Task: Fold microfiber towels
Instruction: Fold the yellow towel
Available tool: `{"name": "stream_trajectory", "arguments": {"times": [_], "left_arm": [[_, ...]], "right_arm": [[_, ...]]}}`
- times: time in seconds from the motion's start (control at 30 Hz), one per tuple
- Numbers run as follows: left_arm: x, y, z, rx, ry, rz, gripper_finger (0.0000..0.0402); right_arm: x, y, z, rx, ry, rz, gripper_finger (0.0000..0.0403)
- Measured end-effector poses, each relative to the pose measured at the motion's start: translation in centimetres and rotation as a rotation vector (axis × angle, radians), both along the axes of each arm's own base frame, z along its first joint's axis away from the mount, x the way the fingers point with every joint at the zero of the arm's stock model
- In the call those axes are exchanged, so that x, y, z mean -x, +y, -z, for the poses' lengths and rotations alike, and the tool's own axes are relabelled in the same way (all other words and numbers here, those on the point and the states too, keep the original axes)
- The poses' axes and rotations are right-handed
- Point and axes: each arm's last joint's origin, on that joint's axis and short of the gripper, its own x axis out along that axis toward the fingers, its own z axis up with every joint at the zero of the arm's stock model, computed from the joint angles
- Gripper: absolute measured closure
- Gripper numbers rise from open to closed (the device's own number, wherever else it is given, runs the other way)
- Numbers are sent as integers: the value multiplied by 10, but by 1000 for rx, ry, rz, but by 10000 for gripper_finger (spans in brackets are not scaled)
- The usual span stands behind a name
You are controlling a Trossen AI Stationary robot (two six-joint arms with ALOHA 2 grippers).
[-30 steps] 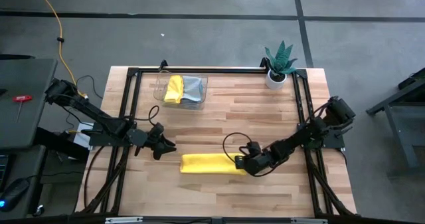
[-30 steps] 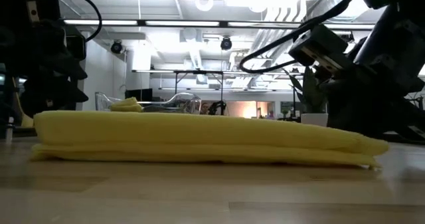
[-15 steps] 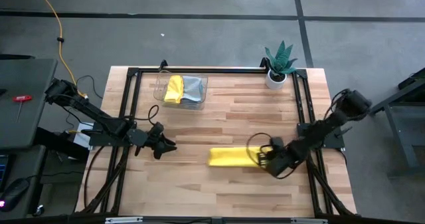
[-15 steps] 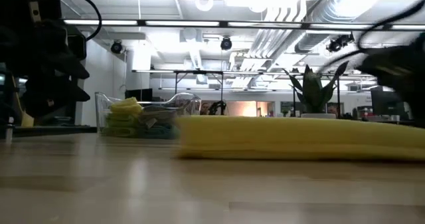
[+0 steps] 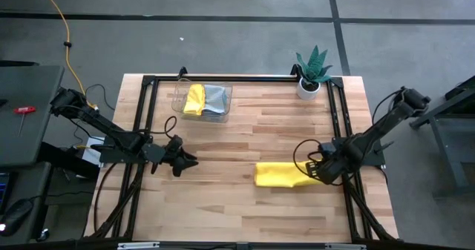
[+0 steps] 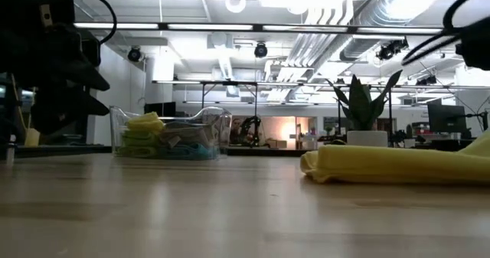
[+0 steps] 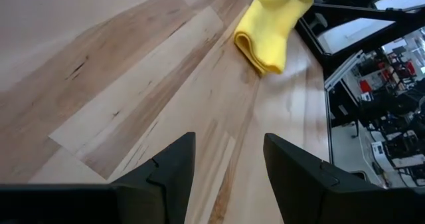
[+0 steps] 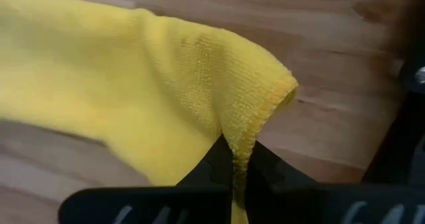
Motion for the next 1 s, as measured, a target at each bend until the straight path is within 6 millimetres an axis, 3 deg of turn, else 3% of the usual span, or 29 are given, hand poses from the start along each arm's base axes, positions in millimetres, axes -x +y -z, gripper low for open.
{"name": "stream_trajectory", "arguments": {"times": [0.33, 0.5, 0.67, 1.0], "left_arm": [[-5, 8, -7, -227, -38, -31, 237], [-25, 13, -15, -383, 24, 52, 298], [-66, 13, -21, -536, 113, 184, 391], [-186, 6, 1, -732, 219, 400, 400]], "right_arm": [[-21, -3, -10, -27, -243, 65, 403], [-29, -7, -11, -16, -297, 69, 403], [-34, -11, -12, -7, -317, 63, 403], [-42, -13, -16, 4, -404, 56, 403]]}}
